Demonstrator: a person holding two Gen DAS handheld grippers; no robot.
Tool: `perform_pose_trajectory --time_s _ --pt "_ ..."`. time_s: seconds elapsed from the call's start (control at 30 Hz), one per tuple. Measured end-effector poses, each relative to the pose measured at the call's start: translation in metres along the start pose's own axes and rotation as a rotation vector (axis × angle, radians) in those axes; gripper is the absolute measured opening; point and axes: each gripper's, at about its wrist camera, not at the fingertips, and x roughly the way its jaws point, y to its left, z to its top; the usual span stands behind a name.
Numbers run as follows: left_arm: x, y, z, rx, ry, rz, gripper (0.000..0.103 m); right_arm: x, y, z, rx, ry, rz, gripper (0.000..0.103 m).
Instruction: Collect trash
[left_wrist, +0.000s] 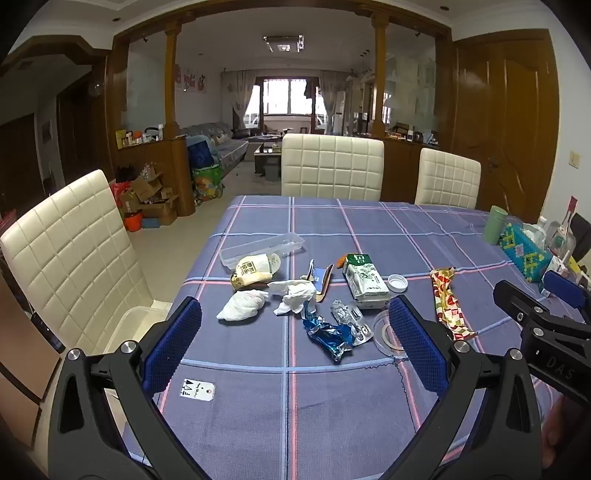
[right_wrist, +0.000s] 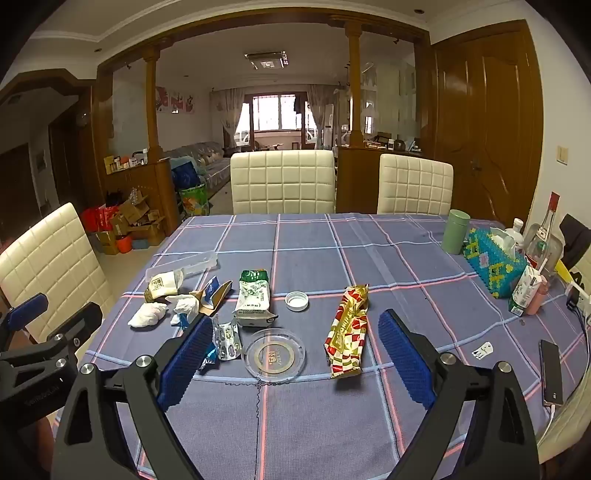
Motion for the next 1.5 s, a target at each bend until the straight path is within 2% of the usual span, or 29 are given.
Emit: perform_pose_trajectory --time_s 1.5 --pt "0.0019 -0.0016 -0.0018 -0.004 0.025 -0.012 0.1 0.0019 0.0018 -0.0018 -0.005 0.004 0.0 0.089"
